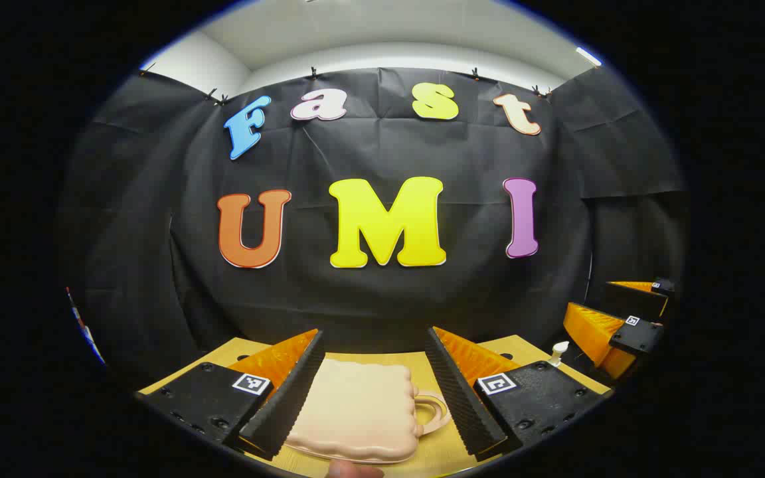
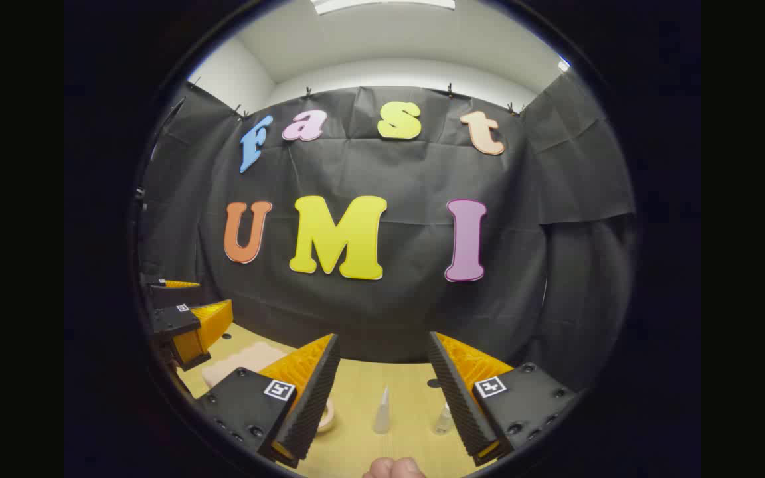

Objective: First open the suitcase, pack the skin care products into it, and then close the suitcase.

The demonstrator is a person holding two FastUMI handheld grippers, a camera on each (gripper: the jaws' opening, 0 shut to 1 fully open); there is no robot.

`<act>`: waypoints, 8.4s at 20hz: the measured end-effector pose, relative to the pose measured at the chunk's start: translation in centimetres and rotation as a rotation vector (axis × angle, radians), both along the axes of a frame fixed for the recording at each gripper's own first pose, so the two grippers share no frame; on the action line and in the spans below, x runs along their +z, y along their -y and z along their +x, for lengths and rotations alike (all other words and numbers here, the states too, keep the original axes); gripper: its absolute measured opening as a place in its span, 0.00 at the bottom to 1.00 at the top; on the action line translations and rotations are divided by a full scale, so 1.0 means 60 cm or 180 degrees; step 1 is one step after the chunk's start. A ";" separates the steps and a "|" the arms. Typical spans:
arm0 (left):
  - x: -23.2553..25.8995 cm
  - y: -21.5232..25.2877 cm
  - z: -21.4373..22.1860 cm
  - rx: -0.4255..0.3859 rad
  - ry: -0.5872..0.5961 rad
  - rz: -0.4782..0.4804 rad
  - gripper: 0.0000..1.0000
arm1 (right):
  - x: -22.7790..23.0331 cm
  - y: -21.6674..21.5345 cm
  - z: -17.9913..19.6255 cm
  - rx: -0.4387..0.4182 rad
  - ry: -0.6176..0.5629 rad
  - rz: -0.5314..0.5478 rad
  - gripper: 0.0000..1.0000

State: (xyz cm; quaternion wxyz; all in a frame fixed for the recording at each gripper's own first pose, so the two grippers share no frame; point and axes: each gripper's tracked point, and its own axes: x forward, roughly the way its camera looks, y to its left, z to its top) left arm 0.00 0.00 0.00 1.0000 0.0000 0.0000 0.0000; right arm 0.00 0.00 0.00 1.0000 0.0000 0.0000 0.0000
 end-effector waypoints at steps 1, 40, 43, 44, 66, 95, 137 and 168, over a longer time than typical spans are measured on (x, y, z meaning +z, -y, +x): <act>0.001 -0.001 0.000 -0.0001 0.0010 0.0002 0.97 | 0.001 0.002 0.004 -0.0008 -0.0002 0.0008 0.79; -0.385 0.173 0.093 -0.0818 -0.1379 0.2080 0.97 | -0.189 0.239 -0.023 -0.0485 -0.0788 -0.0309 0.79; -0.434 0.189 0.101 -0.0973 -0.1538 0.2409 0.93 | -0.198 0.270 -0.028 -0.0600 -0.0831 -0.0260 0.79; -0.451 0.193 0.100 -0.1033 -0.1620 0.2488 0.89 | -0.202 0.276 -0.031 -0.0627 -0.0850 -0.0237 0.79; -0.277 0.156 0.132 -0.0735 -0.1443 0.1690 0.05 | -0.170 0.247 -0.029 -0.0636 -0.0697 -0.0152 0.80; -0.502 -0.666 0.191 0.1124 -0.1758 -0.0896 0.04 | -0.087 -0.059 0.055 -0.0190 -0.0712 -0.0781 0.77; -0.399 0.477 0.206 -0.1117 -0.1445 -0.0098 1.00 | -0.206 0.407 -0.084 -0.0787 -0.1118 -0.0391 0.79; -0.357 0.458 0.178 -0.1254 -0.1839 -0.0223 0.46 | -0.366 0.328 0.056 -0.0197 -0.1390 0.0129 0.79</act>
